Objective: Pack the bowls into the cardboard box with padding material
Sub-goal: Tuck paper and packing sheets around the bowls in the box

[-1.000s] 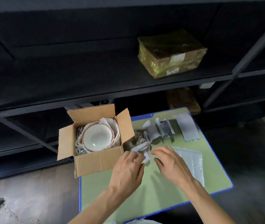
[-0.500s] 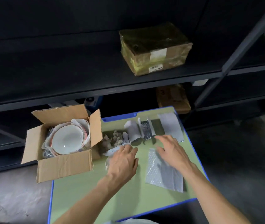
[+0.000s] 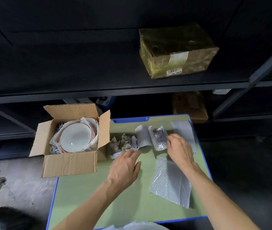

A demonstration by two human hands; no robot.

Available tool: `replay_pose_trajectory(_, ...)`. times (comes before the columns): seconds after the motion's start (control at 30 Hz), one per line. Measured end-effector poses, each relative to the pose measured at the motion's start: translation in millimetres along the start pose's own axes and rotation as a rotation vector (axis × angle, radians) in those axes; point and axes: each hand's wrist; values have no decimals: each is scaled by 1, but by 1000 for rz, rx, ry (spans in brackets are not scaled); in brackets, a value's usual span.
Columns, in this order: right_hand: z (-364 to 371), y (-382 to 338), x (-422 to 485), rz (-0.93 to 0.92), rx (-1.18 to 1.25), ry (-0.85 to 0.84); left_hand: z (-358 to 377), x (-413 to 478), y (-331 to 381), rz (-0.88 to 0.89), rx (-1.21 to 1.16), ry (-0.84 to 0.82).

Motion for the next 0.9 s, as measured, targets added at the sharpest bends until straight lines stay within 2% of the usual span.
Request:
replay_pose_trajectory(0.1,-21,3,-9,-81,40,115,-6,12,6,25,-58,55)
replay_pose_trajectory(0.2,-44,-2,-20,-152,124,156,-16,29,17,57,-149,118)
replay_pose_trajectory(0.3,-60,-8,-32,-215,178,104,-32,44,24,153,-127,173)
replay_pose_trajectory(0.5,-61,-28,-46,-299,195,4,-53,56,21,411,42,116)
replay_pose_trajectory(0.73,-51,-41,-50,-408,260,-13,-55,32,11,376,-91,54)
replay_pose_trajectory(0.9,-53,-46,-56,-454,354,-89,-55,23,7,430,-53,2)
Point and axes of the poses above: each hand's wrist, its own x-axis towards the middle knuckle, its own z-axis out of the palm, y = z × x, and after that the axes turned 14 degrees about x, right-handed
